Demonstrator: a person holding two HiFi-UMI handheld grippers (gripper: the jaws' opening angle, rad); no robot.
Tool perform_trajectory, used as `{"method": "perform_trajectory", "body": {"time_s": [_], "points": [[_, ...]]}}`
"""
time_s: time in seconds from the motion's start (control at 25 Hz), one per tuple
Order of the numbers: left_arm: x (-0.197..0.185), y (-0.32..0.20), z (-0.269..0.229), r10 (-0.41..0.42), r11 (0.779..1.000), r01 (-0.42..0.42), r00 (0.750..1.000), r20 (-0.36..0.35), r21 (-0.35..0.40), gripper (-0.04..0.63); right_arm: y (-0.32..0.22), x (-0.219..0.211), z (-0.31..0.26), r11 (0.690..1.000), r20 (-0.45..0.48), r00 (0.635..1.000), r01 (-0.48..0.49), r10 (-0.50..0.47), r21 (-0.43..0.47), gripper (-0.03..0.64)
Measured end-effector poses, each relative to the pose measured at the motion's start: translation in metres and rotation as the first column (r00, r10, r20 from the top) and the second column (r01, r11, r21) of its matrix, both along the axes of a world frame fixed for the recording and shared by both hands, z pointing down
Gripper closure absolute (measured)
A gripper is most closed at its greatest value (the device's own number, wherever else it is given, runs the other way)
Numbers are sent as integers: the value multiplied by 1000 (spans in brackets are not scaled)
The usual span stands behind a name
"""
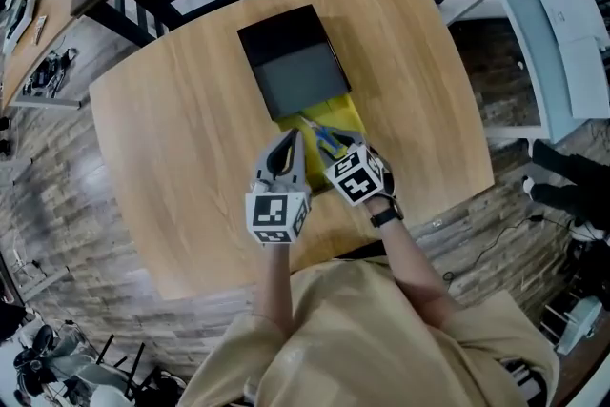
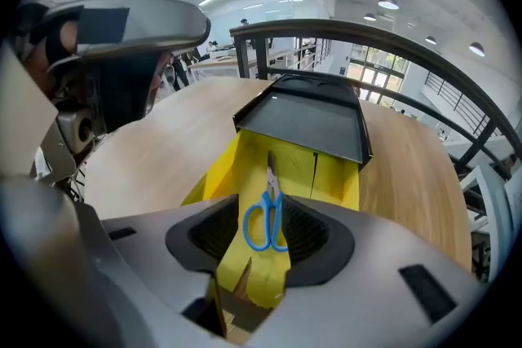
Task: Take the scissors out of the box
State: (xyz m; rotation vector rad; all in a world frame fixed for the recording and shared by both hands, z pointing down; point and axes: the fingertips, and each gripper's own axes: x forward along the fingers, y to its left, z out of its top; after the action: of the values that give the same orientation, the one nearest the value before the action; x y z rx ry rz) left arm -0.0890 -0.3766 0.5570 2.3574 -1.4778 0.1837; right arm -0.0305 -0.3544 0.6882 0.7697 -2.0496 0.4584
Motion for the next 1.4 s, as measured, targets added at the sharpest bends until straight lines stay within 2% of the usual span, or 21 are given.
{"method": "perform_trajectory", "body": {"time_s": [0.28,0.72,0.88,0.96,1.12,1.4], "points": [[-9,-7,11,-35,999,35,999,20,-16,584,-6,-1,29,997,-59,998,-3,-1,-81,469],[-16,-8,23,-63,997,65,997,41,-43,584,-9,3,61,992,-151,988,5,-25,-129,471],[-16,-8,24,-65,997,67,997,43,-44,584,-9,4,63,991,-139,990,4,-22,-131,487],[-16,-8,24,-64,997,66,997,41,-44,584,-8,3,64,991,-134,991,11,-29,-132,526],[-14,-7,22,-60,997,62,998,35,-42,584,-6,-1,63,994,-141,988,44,-59,-105,531],[-15,3,4,-59,998,59,997,59,-9,584,-3,14,45,998,-91,995,-39,34,-51,532]]}}
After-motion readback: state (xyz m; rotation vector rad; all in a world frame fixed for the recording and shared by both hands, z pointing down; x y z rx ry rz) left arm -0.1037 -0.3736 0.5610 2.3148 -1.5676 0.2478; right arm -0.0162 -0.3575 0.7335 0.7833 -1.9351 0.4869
